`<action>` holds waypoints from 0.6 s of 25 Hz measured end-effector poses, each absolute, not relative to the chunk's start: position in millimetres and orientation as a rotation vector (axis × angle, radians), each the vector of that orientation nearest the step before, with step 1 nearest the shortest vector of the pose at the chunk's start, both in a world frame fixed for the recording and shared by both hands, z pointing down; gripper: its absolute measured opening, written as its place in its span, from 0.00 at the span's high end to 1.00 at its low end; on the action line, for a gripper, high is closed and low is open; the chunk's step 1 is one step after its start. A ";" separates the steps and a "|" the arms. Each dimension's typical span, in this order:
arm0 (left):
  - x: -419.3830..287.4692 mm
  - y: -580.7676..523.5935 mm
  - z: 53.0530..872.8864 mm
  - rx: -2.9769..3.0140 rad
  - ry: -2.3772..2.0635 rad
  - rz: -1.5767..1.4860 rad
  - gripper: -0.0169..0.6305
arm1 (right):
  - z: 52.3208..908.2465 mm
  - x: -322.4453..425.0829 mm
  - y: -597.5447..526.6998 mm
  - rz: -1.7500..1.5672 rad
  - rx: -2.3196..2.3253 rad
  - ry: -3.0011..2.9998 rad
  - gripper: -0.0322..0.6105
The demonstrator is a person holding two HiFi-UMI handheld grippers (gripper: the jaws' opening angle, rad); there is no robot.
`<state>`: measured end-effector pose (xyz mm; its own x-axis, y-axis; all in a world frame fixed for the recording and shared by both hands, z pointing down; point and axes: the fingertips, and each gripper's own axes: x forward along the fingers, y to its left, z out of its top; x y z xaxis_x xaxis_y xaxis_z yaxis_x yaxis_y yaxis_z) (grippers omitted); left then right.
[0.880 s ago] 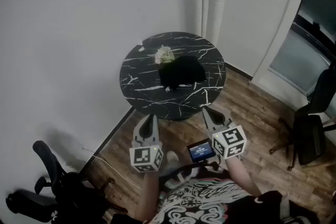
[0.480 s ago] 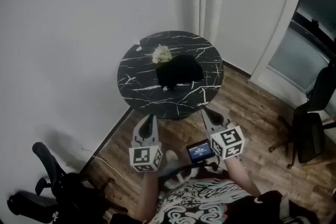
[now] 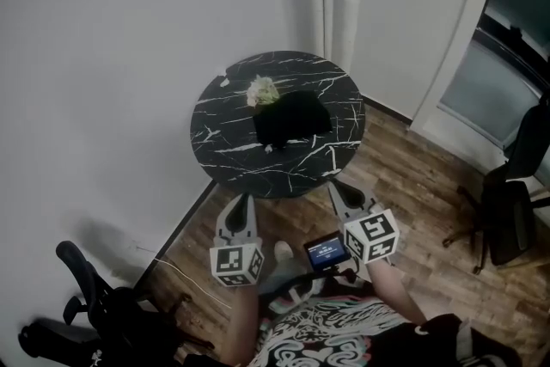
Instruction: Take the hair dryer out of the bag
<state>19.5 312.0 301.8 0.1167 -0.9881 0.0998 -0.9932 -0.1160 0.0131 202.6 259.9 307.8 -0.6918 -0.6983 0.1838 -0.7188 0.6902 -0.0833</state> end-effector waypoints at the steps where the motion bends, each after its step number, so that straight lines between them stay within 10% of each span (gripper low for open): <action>1: 17.8 310.3 302.3 2.285 -2.038 0.102 0.93 | 308.7 201.8 257.8 0.228 1.164 -2.758 0.92; 15: -37.1 207.3 327.6 2.217 -2.030 0.076 0.93 | 335.1 164.5 164.7 0.244 1.174 -2.672 0.92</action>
<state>-37.1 207.3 327.6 0.0913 -0.9875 0.1283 -0.9944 -0.0835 0.0653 164.5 164.7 335.1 -0.6600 -0.7053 0.2586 -0.7405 0.6688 -0.0660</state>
